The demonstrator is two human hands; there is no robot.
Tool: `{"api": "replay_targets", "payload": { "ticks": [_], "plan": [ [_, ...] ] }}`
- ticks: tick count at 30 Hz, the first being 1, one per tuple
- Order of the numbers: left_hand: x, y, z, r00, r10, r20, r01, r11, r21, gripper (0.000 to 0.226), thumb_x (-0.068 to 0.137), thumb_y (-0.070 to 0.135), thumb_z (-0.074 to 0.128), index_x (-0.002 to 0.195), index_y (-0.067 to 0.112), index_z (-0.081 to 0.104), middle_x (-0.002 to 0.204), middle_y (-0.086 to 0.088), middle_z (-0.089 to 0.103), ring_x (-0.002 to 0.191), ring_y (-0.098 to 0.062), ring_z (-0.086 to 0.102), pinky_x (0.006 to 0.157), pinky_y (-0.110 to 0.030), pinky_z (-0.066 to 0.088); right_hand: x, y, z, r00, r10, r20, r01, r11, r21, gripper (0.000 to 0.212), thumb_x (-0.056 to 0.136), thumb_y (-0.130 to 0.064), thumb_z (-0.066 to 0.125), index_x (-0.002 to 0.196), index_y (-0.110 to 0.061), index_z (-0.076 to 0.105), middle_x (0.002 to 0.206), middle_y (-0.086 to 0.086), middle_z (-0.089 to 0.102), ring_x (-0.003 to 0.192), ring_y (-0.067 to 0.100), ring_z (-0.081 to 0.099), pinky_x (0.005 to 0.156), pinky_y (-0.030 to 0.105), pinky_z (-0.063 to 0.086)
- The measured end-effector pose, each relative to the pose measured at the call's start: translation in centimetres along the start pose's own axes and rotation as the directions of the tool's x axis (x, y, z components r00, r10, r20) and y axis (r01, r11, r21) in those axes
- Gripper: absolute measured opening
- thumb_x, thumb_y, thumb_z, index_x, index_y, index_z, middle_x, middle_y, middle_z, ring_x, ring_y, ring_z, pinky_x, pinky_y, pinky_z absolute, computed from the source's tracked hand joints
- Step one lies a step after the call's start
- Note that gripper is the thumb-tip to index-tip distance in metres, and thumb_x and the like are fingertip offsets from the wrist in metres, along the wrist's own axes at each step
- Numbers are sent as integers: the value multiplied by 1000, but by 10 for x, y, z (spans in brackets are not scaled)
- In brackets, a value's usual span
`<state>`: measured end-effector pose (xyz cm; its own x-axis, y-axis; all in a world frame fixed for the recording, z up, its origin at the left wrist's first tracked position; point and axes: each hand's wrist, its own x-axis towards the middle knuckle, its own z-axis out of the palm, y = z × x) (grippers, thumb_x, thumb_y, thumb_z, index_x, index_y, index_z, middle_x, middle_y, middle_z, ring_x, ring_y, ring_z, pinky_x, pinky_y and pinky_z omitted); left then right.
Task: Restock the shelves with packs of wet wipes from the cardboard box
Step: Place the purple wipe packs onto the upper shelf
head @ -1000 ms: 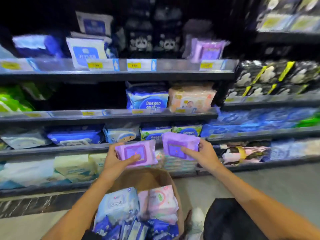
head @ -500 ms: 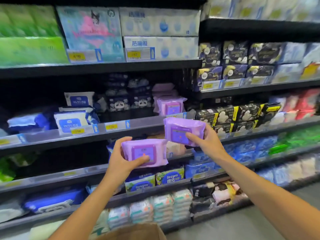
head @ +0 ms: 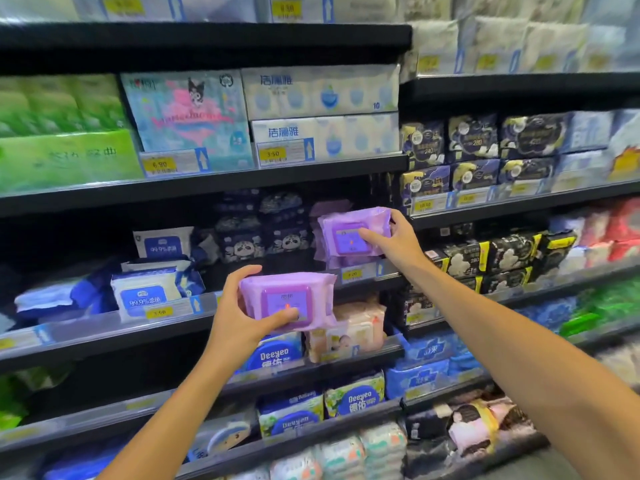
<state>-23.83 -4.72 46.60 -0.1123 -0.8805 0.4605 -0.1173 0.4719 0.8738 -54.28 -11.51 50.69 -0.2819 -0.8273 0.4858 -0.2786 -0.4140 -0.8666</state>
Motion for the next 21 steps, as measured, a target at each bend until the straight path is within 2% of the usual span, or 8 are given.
{"api": "replay_targets", "payload": {
  "ticks": [4,6,9,11,14,17,21],
  "plan": [
    [2,-9,-8,1000,-4,-4,4,1000,0,86,57,20,94,128,36,48,117,3,61,98,-6,69,68,-25,61,17,20,7,996,56,71,-49,993,-103,31,87,-15,76,114,-13,59,101,1,70,89,8,70,64,14,55],
    [3,-12,-11,1000,0,-6,1,1000,19,87,57,19,94,129,36,48,116,4,61,97,-4,68,67,-23,60,21,30,8,992,71,100,-52,983,-175,28,89,-23,74,112,-14,61,105,2,70,93,8,70,71,15,57],
    [7,-16,-14,1000,8,-10,-8,999,38,88,56,21,93,129,38,47,118,5,60,99,-8,68,67,-22,60,31,46,7,991,66,115,-26,947,-320,59,85,-46,75,132,-16,56,127,0,65,114,13,64,95,38,57],
    [11,-18,-15,1000,9,-10,-8,999,41,88,57,21,94,129,39,47,119,4,60,100,-10,68,67,-22,60,32,52,6,992,61,109,-15,925,-379,54,88,-41,72,133,-17,53,126,1,64,113,16,62,95,42,56],
    [14,-17,-13,1000,15,-17,-14,999,46,87,59,21,94,130,38,46,121,4,59,102,-13,67,68,-22,60,25,54,7,997,77,4,-67,886,-458,51,91,-35,70,133,-15,50,127,8,61,116,25,60,94,47,55],
    [16,-15,-6,1000,19,-23,-18,999,30,87,61,18,93,131,35,45,121,3,59,103,-15,67,67,-20,59,23,60,7,993,103,-57,-117,886,-449,59,92,-28,70,142,-13,43,136,7,58,125,26,57,99,48,53],
    [21,-11,9,999,27,-24,-27,1000,-1,89,62,18,92,134,34,44,123,2,56,105,-14,66,66,-19,59,31,59,8,991,106,-81,-132,865,-484,66,87,-30,76,142,-14,44,137,7,60,122,27,60,97,49,54]
  ]
}}
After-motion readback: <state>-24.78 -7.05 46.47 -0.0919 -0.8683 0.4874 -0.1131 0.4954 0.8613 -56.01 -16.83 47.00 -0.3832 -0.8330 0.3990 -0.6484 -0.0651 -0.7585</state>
